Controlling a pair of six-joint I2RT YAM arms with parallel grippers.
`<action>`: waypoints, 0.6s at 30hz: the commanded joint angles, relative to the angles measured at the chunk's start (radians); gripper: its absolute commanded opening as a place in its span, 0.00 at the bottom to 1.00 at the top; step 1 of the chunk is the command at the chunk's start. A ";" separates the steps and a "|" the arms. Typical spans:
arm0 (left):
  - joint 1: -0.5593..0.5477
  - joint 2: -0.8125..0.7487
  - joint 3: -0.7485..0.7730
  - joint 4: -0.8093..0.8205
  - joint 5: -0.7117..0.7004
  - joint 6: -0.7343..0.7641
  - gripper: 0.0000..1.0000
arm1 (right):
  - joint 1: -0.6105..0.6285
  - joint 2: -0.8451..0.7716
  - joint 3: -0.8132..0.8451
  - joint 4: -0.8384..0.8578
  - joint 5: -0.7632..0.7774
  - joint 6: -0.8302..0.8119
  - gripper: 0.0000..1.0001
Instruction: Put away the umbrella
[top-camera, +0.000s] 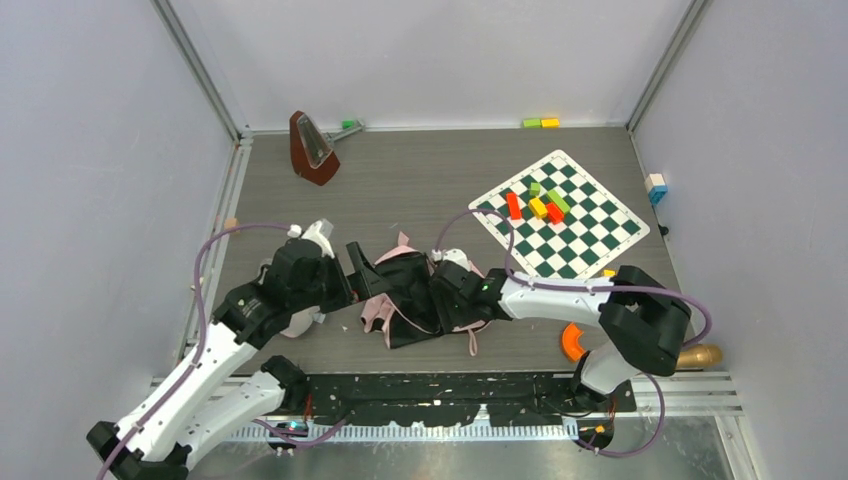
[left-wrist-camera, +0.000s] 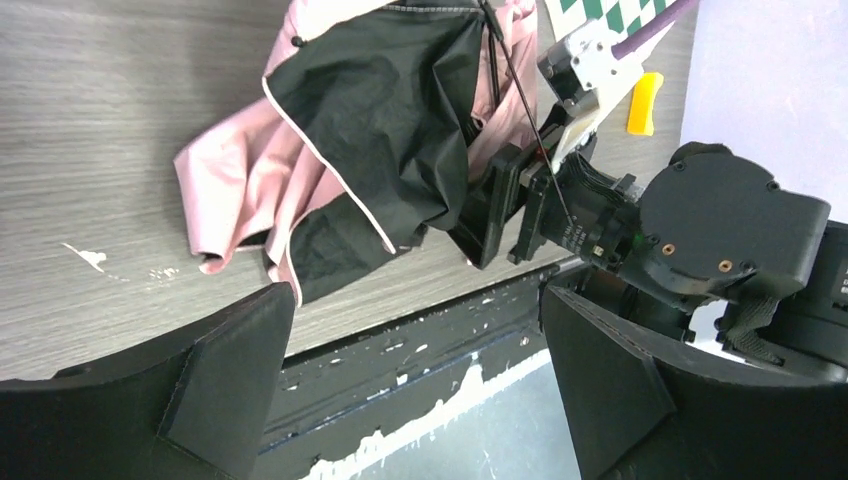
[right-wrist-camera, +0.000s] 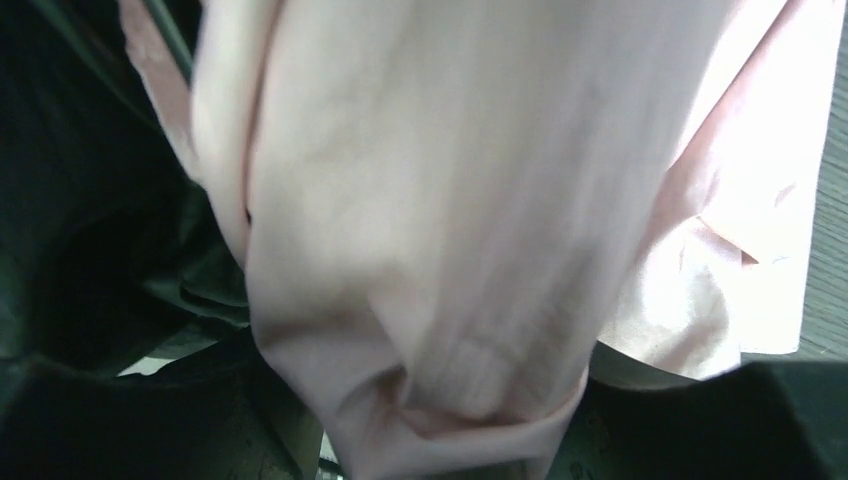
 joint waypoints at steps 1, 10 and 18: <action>0.000 -0.093 0.015 0.020 -0.126 0.048 0.99 | -0.037 -0.129 0.013 0.013 -0.153 -0.080 0.05; 0.047 -0.116 -0.045 0.157 0.002 0.088 0.99 | -0.133 -0.266 0.033 0.021 -0.418 -0.146 0.05; 0.142 0.057 -0.031 0.239 0.229 0.011 0.99 | -0.164 -0.272 0.030 -0.028 -0.452 -0.198 0.05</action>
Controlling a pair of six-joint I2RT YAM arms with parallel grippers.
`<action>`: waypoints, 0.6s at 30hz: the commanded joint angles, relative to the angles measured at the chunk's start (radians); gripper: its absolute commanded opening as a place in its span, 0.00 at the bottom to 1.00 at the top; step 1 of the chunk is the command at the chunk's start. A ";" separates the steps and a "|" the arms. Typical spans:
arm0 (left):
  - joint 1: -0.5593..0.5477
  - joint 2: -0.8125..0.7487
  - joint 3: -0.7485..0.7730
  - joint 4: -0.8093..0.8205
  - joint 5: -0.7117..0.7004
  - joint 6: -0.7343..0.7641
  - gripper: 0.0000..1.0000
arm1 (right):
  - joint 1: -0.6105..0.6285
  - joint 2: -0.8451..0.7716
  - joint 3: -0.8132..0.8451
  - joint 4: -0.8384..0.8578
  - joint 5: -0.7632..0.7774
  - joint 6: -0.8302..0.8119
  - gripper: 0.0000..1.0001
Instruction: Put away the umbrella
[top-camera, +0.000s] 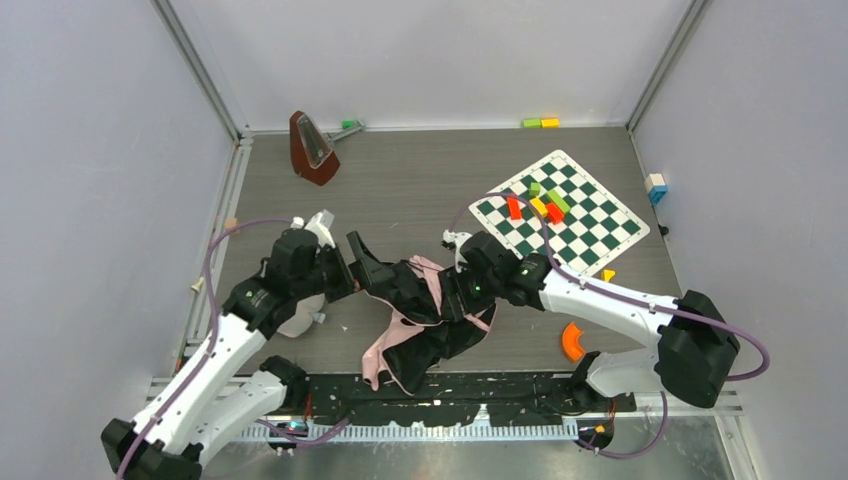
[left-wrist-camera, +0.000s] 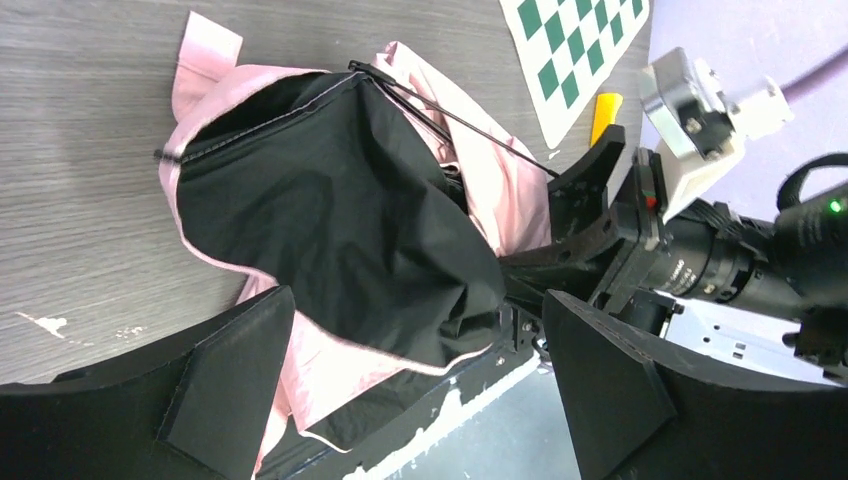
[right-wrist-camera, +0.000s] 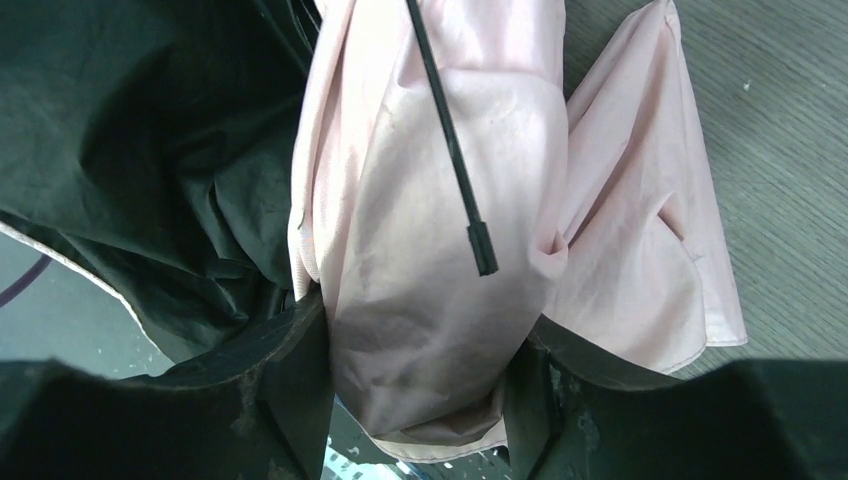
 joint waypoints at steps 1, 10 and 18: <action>0.028 0.095 0.020 0.119 0.136 -0.046 0.99 | -0.009 -0.009 0.037 -0.015 -0.035 -0.063 0.05; 0.029 0.273 0.135 -0.066 0.054 -0.001 0.99 | -0.009 0.037 0.015 -0.057 0.013 -0.056 0.98; 0.028 0.324 0.113 -0.067 0.052 0.009 0.98 | -0.010 -0.058 0.120 -0.195 0.101 -0.093 0.95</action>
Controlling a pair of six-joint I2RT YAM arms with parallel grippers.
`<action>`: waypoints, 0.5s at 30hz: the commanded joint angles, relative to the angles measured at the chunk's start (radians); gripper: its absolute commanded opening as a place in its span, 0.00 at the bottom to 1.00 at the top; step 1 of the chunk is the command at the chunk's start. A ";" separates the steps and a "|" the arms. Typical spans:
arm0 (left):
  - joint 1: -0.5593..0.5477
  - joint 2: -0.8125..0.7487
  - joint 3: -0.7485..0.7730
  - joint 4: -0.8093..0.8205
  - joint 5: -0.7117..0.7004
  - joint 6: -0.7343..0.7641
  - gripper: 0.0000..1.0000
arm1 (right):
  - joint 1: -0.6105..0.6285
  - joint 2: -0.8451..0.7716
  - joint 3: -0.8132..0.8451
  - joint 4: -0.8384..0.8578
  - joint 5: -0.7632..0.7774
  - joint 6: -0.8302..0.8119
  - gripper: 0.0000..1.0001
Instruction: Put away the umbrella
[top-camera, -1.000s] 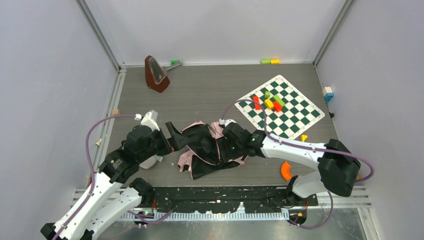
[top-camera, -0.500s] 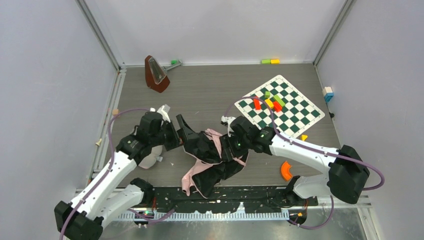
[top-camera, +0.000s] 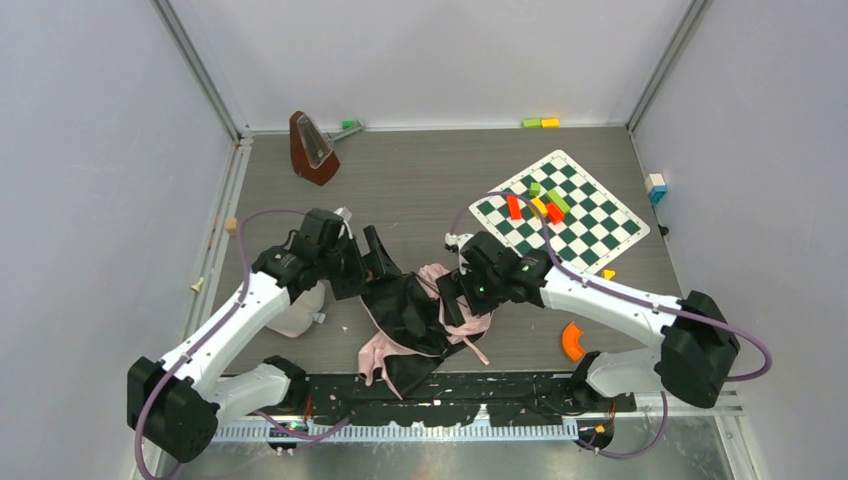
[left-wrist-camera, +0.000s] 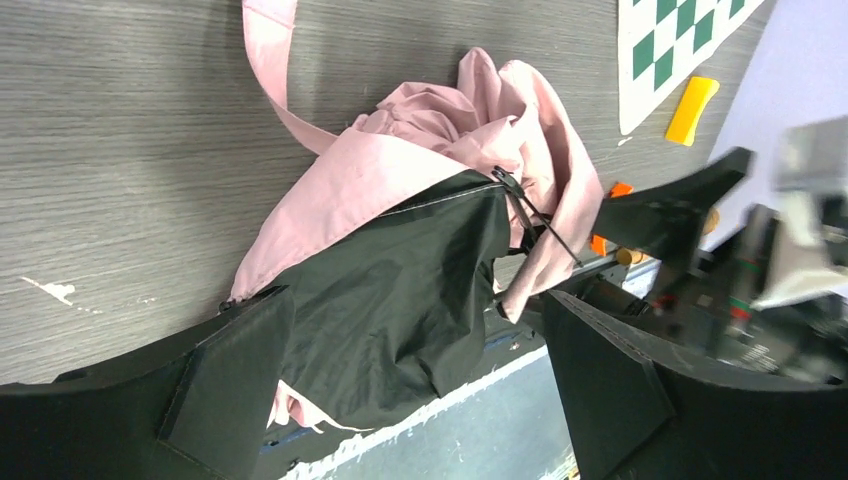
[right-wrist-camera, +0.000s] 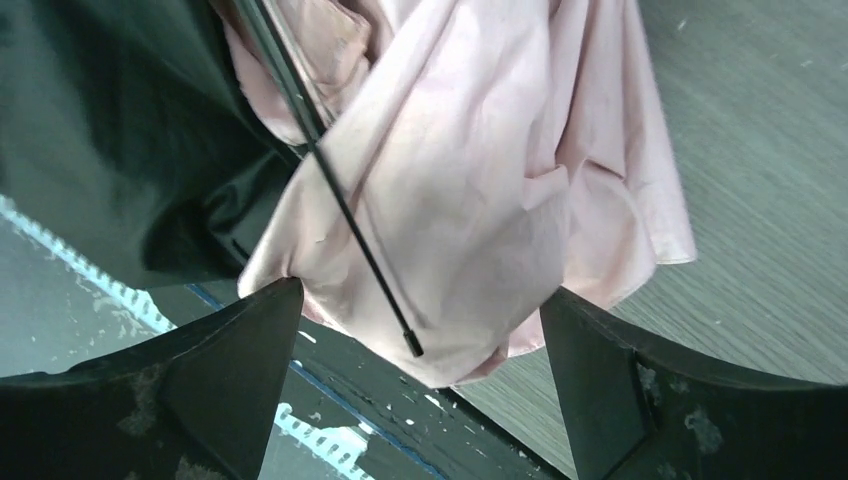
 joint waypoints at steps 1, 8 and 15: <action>0.004 0.001 0.012 -0.021 -0.012 0.032 0.97 | -0.004 -0.089 0.120 -0.081 0.057 -0.031 0.95; 0.003 0.001 -0.018 -0.020 0.000 0.047 0.91 | -0.004 -0.053 0.228 -0.117 0.061 -0.038 0.95; -0.018 0.039 -0.105 0.005 -0.006 0.039 0.75 | 0.029 0.124 0.222 -0.077 0.120 -0.018 0.95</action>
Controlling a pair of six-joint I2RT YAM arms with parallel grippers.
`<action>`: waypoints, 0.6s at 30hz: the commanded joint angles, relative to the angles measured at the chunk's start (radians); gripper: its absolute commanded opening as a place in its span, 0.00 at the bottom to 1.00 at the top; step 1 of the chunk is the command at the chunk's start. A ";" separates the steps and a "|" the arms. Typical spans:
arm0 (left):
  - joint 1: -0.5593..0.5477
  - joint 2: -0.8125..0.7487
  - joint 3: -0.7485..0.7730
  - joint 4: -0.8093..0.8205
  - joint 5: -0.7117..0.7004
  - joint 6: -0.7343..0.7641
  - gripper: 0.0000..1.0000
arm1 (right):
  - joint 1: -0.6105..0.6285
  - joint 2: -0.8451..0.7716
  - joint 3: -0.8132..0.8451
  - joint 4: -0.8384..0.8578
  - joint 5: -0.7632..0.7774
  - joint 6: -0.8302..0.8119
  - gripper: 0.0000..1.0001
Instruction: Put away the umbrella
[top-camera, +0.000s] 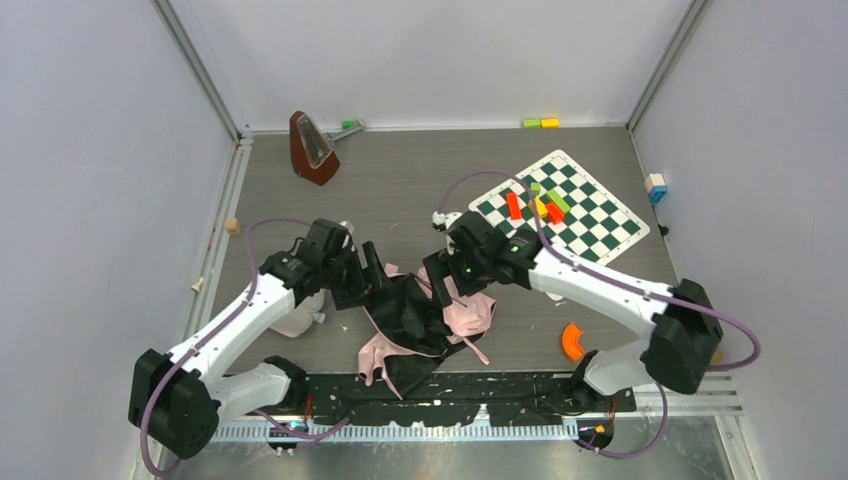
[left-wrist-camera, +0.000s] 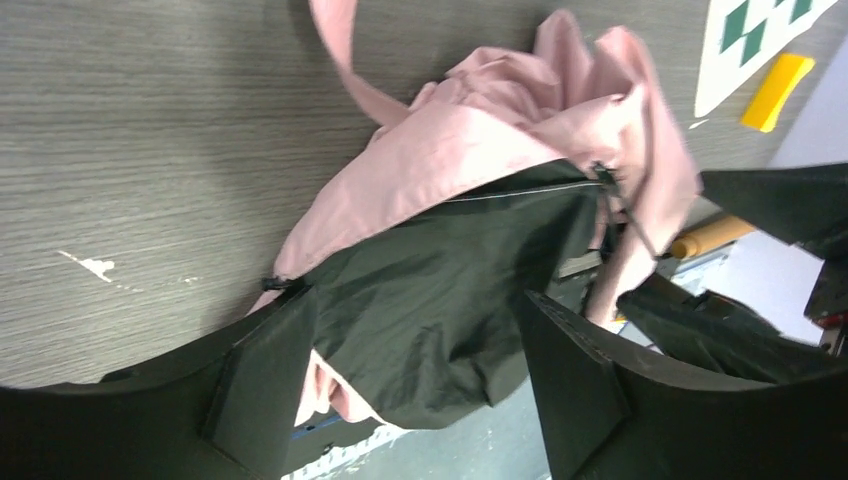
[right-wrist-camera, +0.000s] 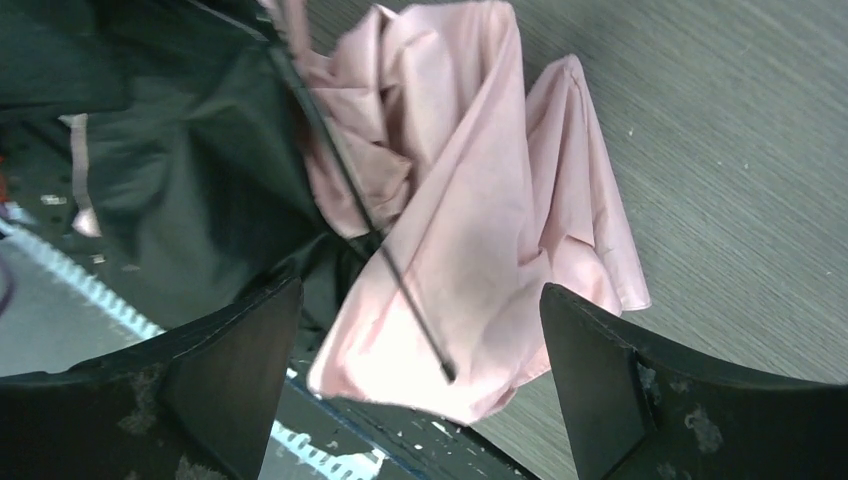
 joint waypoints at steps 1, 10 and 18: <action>-0.017 0.025 -0.062 0.024 -0.002 0.005 0.73 | 0.043 0.112 -0.008 0.026 0.062 0.004 0.95; -0.075 0.088 -0.208 0.083 -0.013 -0.066 0.50 | 0.152 0.379 -0.050 0.056 0.229 0.048 0.95; -0.078 -0.085 -0.189 0.043 -0.066 -0.109 0.58 | 0.157 0.447 -0.124 0.101 0.270 0.064 0.54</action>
